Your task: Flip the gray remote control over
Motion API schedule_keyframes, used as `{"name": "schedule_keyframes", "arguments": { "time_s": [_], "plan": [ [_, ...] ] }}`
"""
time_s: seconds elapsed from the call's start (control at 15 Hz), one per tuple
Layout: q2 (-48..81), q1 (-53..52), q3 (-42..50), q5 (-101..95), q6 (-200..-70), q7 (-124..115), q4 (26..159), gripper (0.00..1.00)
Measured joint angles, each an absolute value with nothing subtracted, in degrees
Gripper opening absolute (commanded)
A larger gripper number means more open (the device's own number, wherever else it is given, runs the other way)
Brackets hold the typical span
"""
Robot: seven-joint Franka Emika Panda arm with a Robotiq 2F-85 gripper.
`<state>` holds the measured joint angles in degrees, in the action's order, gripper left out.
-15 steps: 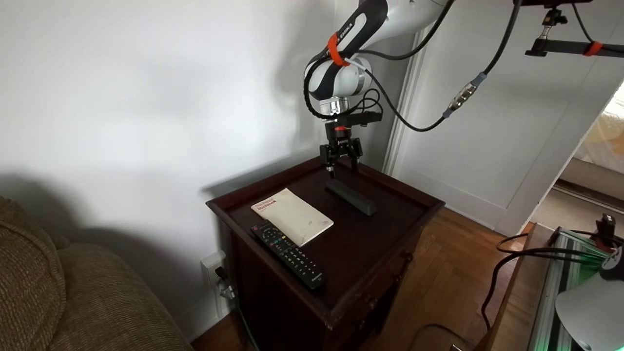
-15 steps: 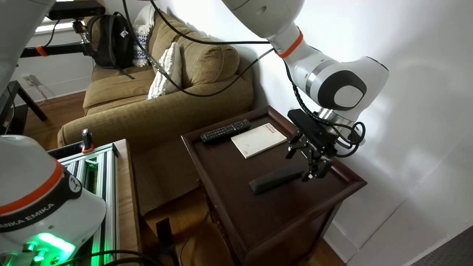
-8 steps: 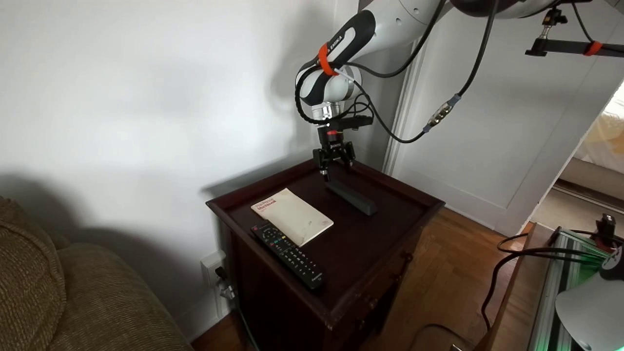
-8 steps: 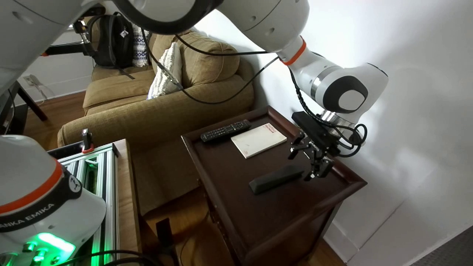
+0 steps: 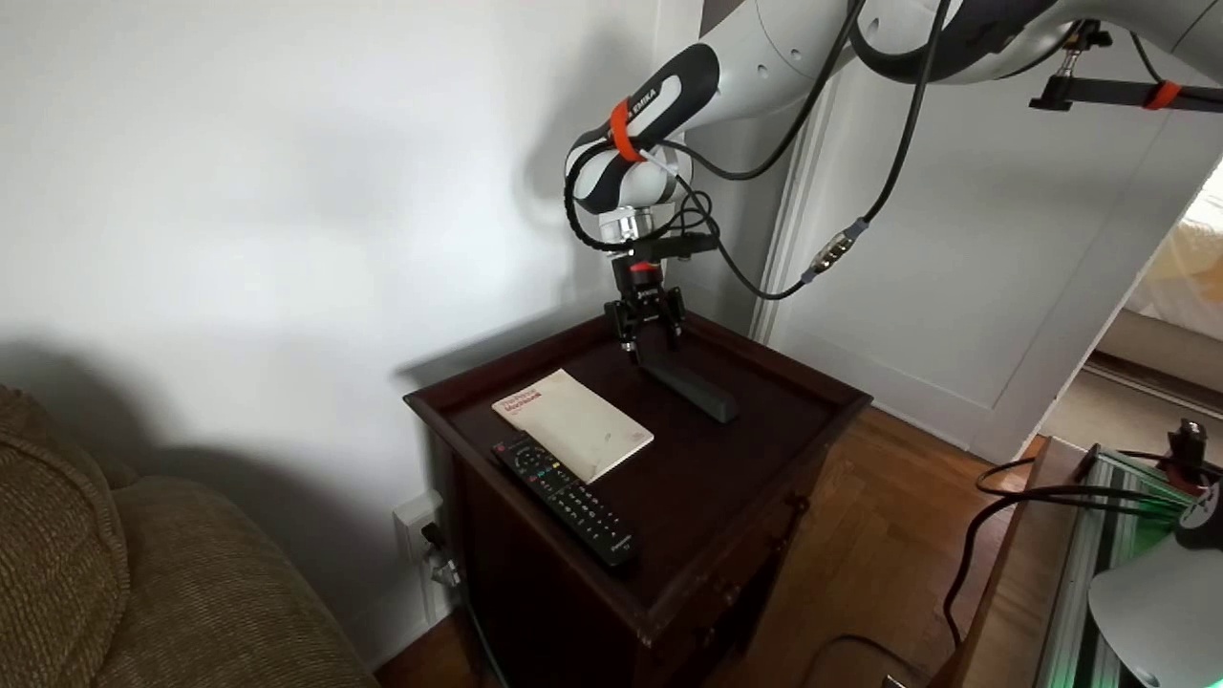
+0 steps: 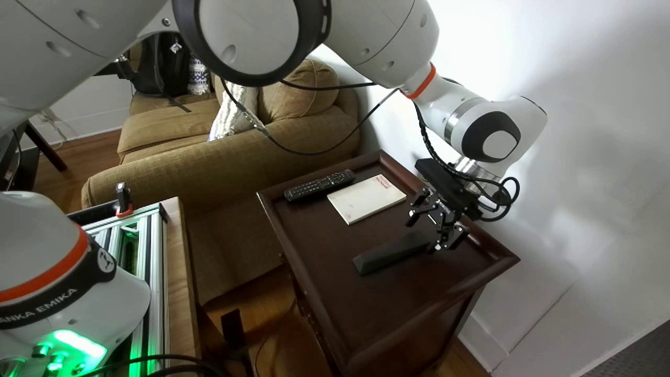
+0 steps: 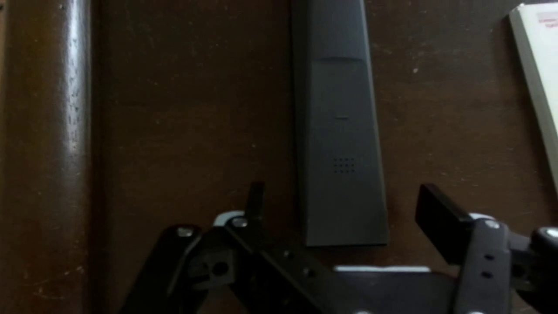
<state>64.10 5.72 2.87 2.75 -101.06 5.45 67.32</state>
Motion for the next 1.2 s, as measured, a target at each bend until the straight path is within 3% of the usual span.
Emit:
{"name": "schedule_keyframes", "arguments": {
  "time_s": [0.13, 0.2, 0.27, 0.4, 0.6, 0.73, 0.8, 0.87, 0.93, 1.2],
  "plan": [
    [65.1, 5.7, 2.8, 2.8, -99.4, 5.5, 65.5, 0.41],
    [65.6, 5.7, 2.8, 2.7, -98.7, 5.5, 64.7, 0.41],
    [66.2, 5.7, 2.8, 2.7, -98.2, 5.5, 63.9, 0.76],
    [67.1, 5.7, 2.8, 2.5, -96.8, 5.5, 62.2, 0.8],
    [68.5, 5.7, 2.8, 2.2, -96.0, 5.5, 60.1, 0.99],
    [69.4, 5.7, 2.8, 2.1, -95.9, 5.5, 58.8, 1.0],
    [69.8, 5.7, 2.8, 2.0, -95.9, 5.5, 58.1, 0.96],
    [70.3, 5.7, 2.8, 1.9, -95.9, 5.5, 57.3, 0.75],
    [70.7, 5.7, 2.8, 1.9, -95.9, 5.6, 56.7, 0.75],
    [71.4, 5.8, 2.9, 0.9, -94.8, 5.6, 54.6, 0.44]
  ]
}}
